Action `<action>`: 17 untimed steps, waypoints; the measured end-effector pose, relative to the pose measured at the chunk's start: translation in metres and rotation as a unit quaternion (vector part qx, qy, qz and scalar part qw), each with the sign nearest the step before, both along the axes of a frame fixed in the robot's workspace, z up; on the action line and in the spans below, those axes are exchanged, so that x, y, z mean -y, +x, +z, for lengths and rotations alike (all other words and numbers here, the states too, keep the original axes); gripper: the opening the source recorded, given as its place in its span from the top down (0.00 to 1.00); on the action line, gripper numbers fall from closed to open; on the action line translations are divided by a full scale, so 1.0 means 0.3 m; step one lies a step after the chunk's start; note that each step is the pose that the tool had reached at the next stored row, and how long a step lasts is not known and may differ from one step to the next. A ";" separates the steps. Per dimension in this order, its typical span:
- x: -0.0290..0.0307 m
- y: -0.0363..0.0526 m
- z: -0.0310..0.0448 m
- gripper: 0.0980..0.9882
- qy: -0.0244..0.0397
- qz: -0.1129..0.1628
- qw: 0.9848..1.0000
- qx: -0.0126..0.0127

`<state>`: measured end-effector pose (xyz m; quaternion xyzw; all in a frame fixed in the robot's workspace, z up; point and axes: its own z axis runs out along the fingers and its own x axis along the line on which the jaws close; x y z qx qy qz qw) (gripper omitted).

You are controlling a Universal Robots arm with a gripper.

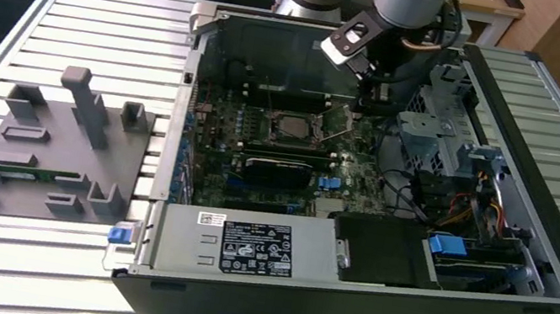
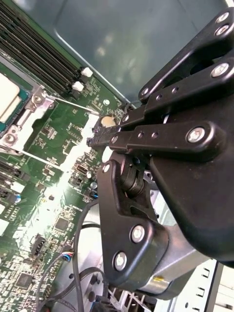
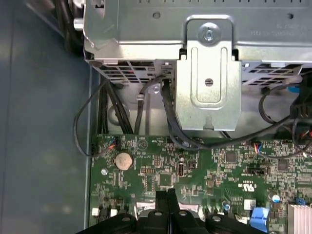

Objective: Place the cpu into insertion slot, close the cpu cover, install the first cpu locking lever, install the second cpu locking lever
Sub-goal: 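Close the cpu cover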

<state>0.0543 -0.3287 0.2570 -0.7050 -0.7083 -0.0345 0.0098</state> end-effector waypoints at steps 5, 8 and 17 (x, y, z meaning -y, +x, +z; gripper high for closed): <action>-0.002 0.017 -0.010 0.99 0.000 0.000 1.000 0.000; -0.003 0.030 -0.015 0.99 0.000 0.000 1.000 -0.001; -0.005 0.045 -0.042 0.99 0.000 0.000 1.000 -0.001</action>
